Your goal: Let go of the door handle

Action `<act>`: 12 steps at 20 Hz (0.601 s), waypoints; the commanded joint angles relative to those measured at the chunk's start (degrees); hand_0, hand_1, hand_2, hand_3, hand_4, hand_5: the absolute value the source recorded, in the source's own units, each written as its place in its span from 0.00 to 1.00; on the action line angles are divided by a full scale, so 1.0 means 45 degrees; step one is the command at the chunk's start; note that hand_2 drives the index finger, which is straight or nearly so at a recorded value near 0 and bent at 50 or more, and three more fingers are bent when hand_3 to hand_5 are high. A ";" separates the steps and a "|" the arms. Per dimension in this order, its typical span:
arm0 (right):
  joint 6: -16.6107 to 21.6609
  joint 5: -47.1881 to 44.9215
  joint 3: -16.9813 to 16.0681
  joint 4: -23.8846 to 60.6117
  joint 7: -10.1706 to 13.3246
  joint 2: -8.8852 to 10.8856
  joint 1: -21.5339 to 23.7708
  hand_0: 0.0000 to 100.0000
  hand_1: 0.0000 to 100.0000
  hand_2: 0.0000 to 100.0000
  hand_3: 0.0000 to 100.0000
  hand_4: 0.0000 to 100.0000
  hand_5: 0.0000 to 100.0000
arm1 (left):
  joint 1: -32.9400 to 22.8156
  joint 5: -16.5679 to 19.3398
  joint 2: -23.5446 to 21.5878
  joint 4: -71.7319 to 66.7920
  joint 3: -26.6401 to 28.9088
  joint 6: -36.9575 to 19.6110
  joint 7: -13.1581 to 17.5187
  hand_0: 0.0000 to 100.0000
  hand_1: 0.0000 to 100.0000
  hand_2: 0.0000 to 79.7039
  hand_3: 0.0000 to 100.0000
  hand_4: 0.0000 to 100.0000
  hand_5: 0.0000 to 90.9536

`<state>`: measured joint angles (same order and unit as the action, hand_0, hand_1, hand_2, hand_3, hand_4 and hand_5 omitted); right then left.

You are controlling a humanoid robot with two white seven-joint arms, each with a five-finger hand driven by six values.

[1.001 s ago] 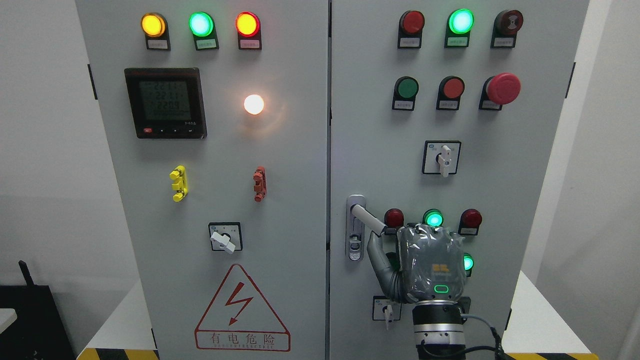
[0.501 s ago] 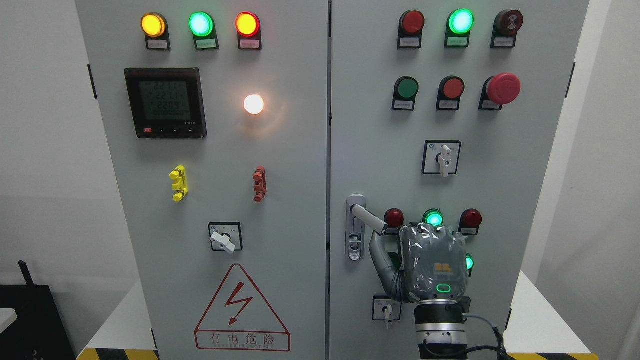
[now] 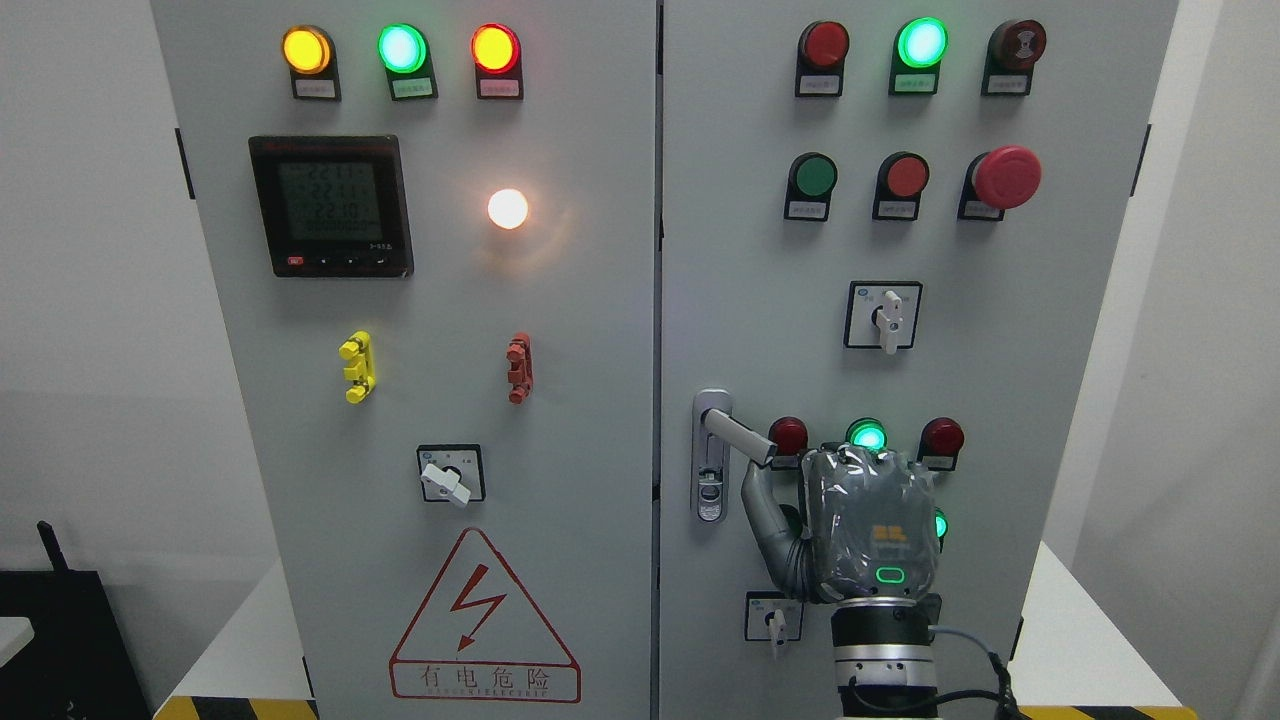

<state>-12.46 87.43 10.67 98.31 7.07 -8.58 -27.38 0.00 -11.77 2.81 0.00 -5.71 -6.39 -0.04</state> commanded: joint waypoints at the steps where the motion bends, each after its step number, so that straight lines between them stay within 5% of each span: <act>1: -0.0006 -0.0035 -0.0067 0.0009 -0.0009 0.0013 -0.0009 0.60 0.00 1.00 1.00 1.00 0.97 | -0.0391 -0.0003 0.0000 0.0390 0.0000 -0.0006 -0.0011 0.12 0.39 0.00 0.00 0.00 0.00; 12: -0.0006 -0.0094 -0.0067 0.0009 -0.0028 0.0013 -0.0126 0.60 0.00 1.00 1.00 1.00 0.97 | -0.0391 -0.0003 0.0000 0.0390 0.0000 -0.0006 -0.0011 0.12 0.39 0.00 0.00 0.00 0.00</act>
<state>-12.45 87.15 10.47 98.34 7.02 -8.55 -27.70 0.00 -11.77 2.81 0.00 -5.71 -6.39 -0.04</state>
